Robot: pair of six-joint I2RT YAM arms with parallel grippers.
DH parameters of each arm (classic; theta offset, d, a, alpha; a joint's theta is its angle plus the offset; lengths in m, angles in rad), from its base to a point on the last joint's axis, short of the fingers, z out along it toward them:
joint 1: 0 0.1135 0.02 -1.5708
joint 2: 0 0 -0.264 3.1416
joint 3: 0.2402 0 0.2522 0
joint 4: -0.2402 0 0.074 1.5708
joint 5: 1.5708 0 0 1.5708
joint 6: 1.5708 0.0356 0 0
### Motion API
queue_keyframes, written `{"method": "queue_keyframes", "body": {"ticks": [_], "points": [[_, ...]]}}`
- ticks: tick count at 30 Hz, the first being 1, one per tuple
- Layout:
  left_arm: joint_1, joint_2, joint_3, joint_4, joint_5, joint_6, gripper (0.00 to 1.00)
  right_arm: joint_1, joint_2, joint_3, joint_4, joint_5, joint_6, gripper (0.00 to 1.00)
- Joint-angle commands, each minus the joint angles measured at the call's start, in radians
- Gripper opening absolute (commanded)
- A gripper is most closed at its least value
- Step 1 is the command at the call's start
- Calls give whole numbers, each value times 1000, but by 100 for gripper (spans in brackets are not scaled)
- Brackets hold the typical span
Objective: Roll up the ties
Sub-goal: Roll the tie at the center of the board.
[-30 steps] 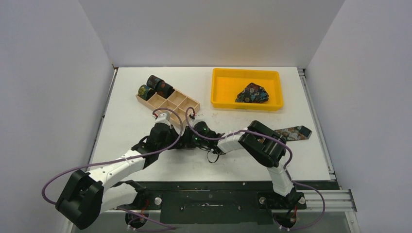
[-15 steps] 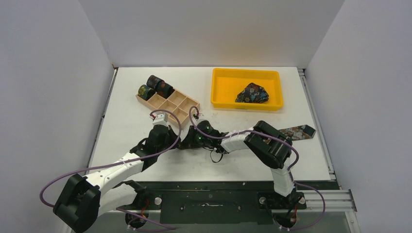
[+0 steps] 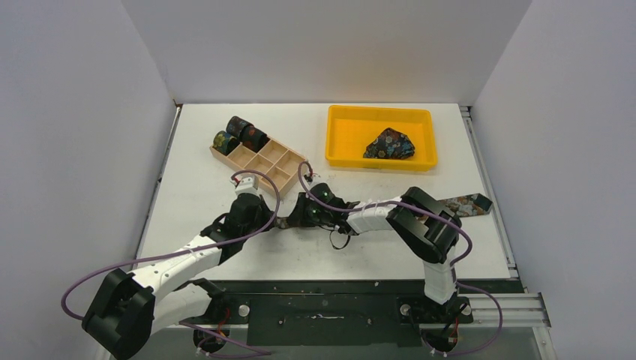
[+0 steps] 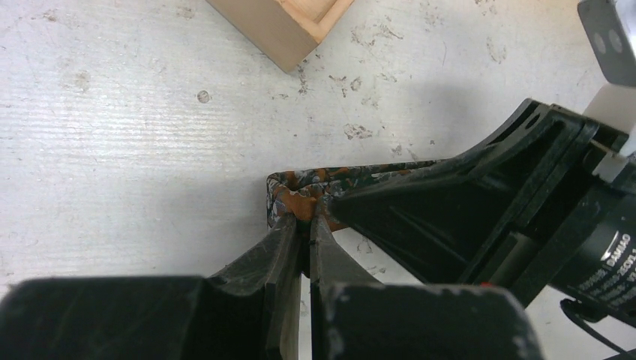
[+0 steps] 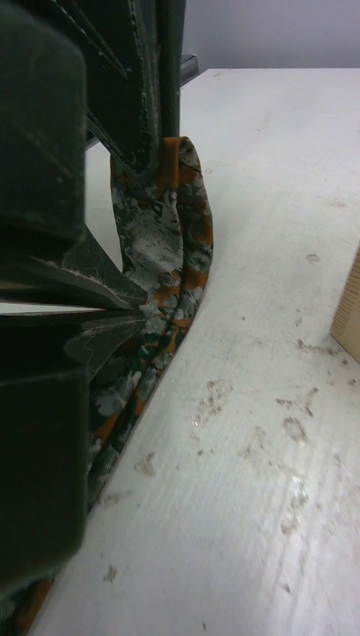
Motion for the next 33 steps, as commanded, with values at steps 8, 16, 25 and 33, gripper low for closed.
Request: {"method": "queue_keyframes", "body": {"ticks": [8, 16, 25, 33], "points": [[-19, -27, 53, -12, -3, 11, 0, 41, 58, 63, 44, -73, 35, 5], [-51, -6, 83, -2, 8, 24, 0, 28, 85, 81, 40, -106, 15, 5], [-57, 19, 136, -54, -57, 71, 0, -26, -66, 8, -16, -71, -49, 5], [-122, 101, 206, -119, -161, 109, 0, -69, -231, -120, -74, 21, -99, 5]]}}
